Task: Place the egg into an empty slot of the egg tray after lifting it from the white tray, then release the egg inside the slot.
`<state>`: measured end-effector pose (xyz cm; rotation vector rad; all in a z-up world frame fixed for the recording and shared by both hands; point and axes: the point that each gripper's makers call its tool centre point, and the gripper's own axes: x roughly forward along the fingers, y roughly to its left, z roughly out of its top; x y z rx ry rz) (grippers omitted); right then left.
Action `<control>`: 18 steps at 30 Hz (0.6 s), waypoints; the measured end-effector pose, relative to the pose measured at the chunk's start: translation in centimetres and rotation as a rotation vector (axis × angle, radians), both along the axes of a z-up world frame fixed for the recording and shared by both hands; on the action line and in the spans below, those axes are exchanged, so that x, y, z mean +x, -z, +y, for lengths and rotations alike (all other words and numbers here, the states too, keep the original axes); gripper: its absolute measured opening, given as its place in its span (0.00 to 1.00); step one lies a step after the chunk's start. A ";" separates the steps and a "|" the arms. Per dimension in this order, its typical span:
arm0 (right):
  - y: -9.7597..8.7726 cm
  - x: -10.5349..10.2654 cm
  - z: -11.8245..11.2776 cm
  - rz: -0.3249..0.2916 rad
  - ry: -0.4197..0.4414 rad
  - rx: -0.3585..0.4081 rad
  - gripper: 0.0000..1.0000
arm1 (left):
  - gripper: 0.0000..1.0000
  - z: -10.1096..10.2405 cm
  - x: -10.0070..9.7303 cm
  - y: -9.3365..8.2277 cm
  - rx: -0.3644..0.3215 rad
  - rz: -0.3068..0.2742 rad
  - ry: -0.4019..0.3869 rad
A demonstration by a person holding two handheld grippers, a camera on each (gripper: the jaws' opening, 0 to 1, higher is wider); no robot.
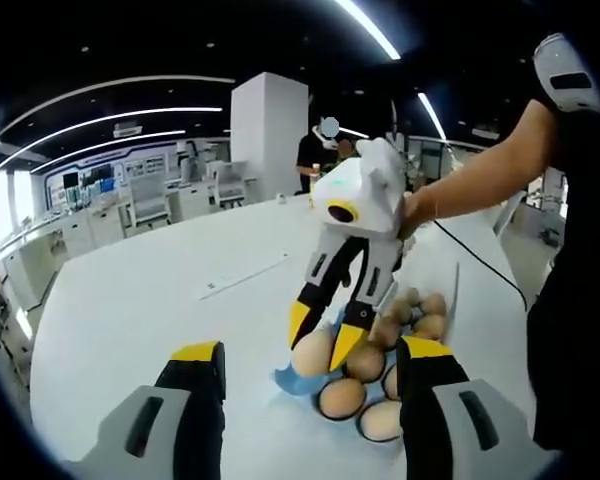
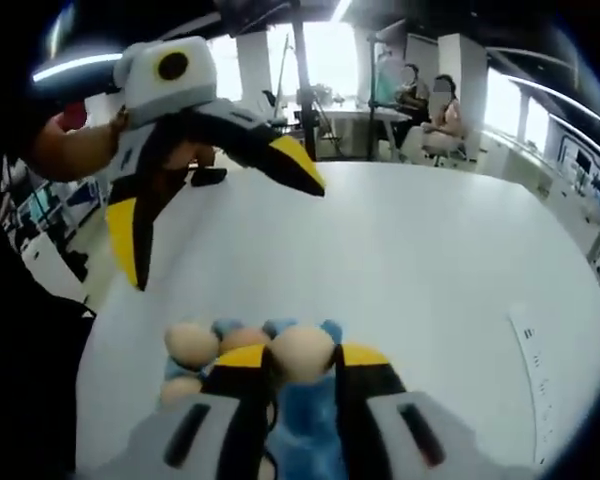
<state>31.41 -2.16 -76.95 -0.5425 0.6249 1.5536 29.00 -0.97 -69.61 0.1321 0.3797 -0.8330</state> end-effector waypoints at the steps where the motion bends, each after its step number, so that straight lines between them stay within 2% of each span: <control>1: 0.1 0.0 0.2 -0.017 -0.005 -0.001 0.25 | 0.70 0.0 0.0 0.0 -0.001 0.001 -0.001; 6: 0.6 0.1 0.4 -0.017 -0.006 -0.014 0.25 | 0.70 -0.2 0.0 0.1 -0.006 0.003 0.004; 9: 1.0 0.3 0.6 -0.037 -0.005 -0.027 0.25 | 0.70 -0.2 0.0 0.2 -0.003 0.005 0.004; 10: 1.1 0.4 0.6 -0.062 -0.009 -0.031 0.25 | 0.70 -0.2 0.0 0.2 -0.003 0.006 0.003; 18: 1.8 0.2 1.0 -0.074 -0.025 -0.054 0.25 | 0.70 -0.2 0.0 0.3 -0.003 0.009 0.002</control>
